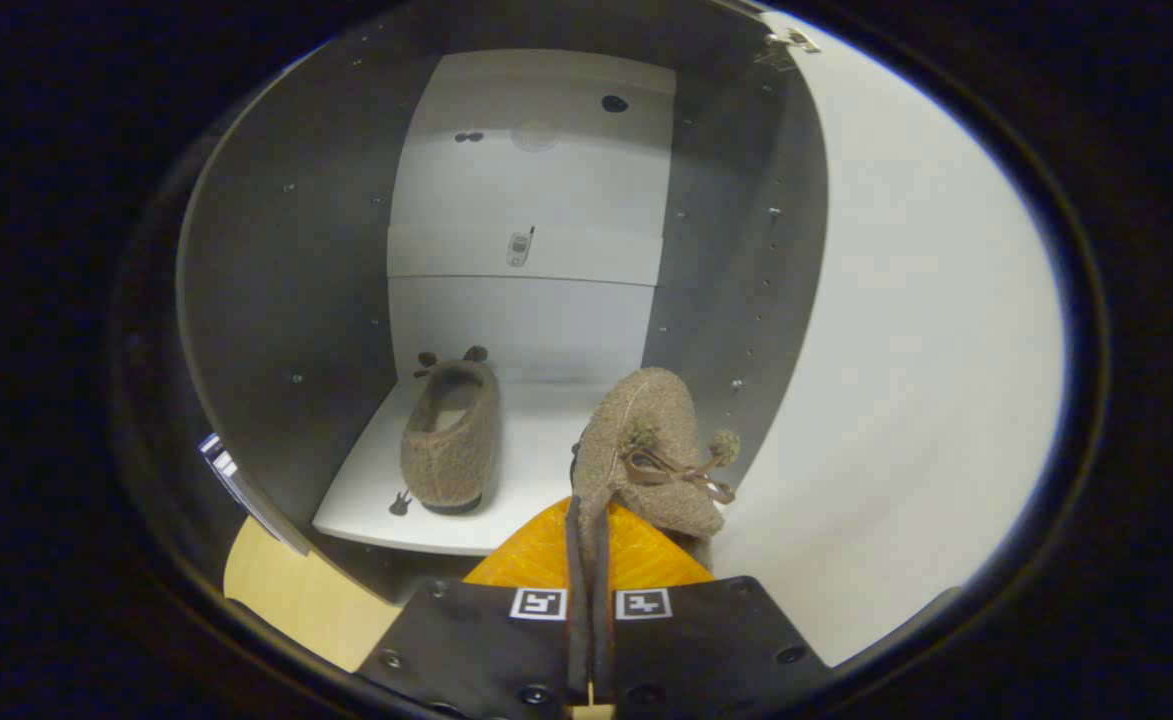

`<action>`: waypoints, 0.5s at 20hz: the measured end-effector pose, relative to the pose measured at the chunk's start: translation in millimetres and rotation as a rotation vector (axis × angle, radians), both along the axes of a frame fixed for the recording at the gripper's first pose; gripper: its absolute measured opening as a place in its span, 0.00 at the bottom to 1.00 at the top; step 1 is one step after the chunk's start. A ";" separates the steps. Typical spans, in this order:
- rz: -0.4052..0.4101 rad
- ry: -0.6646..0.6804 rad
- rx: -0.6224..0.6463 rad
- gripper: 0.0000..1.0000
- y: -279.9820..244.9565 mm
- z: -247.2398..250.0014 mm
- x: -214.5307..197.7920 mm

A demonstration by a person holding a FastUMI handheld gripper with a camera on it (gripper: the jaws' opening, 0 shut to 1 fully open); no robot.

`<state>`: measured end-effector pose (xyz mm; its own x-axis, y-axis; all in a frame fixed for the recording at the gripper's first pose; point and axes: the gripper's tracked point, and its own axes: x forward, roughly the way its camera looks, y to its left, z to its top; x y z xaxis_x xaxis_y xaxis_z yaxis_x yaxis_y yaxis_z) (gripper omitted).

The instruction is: Open the shoe cabinet door, grab the shoes and put them into the shoe cabinet, then close the shoe cabinet door.

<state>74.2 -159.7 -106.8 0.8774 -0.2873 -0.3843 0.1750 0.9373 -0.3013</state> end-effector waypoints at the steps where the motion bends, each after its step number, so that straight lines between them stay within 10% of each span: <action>1: 0.011 0.008 -0.006 0.04 1.3 2.7 10.4; 10: 0.079 0.066 -0.049 0.04 2.6 -11.5 107.4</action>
